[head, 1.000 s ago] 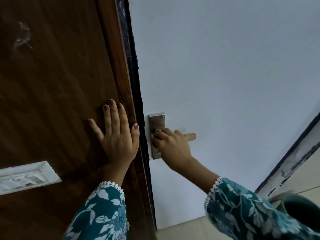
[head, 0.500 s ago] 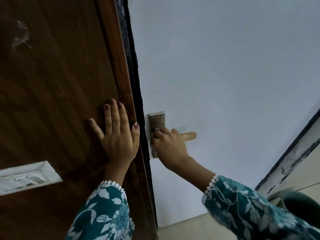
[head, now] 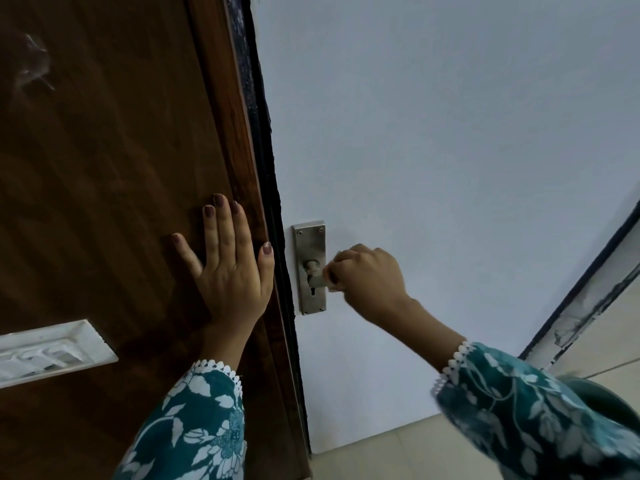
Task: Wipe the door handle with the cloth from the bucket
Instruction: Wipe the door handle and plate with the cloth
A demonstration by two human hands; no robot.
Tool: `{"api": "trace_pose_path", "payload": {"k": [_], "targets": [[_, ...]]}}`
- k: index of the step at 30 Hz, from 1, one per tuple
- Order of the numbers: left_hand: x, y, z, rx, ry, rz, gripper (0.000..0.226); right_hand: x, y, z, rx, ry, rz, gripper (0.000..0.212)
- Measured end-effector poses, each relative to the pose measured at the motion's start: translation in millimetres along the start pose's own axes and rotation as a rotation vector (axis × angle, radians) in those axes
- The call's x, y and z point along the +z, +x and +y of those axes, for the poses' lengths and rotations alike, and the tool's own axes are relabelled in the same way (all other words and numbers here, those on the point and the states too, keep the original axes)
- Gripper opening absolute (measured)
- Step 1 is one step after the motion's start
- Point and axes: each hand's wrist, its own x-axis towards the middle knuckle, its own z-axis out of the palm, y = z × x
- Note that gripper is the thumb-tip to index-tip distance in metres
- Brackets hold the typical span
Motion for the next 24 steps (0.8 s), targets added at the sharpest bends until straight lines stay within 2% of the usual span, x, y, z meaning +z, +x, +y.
{"api": "trace_pose_path", "payload": {"k": [3, 9, 16, 18, 22, 24], "targets": [[-1.7, 0.4, -0.2, -0.002, -0.006, -0.009, 0.059, 0.7, 3.1, -5.9, -0.024, -0.019, -0.006, 0.026], [0.7, 0.4, -0.1, 0.008, 0.000, 0.011, 0.059, -1.8, -18.2, 41.1, 0.106, -0.048, 0.015, 0.026], [-0.2, -1.0, -1.3, 0.008, -0.003, 0.012, 0.059, -0.8, -6.1, 1.6, 0.002, 0.018, 0.021, 0.034], [-0.3, -0.7, -2.2, 0.017, -0.001, 0.011, 0.060, 0.6, -10.5, 14.3, 0.036, 0.018, 0.024, 0.032], [0.3, -0.8, -1.4, 0.017, 0.003, 0.026, 0.060, 4.7, -21.9, 47.1, 0.219, 0.003, 0.059, 0.019], [-0.1, -0.8, -1.5, 0.011, 0.001, 0.020, 0.060, 6.2, -19.7, 40.6, 0.205, -0.003, 0.055, 0.017]]}}
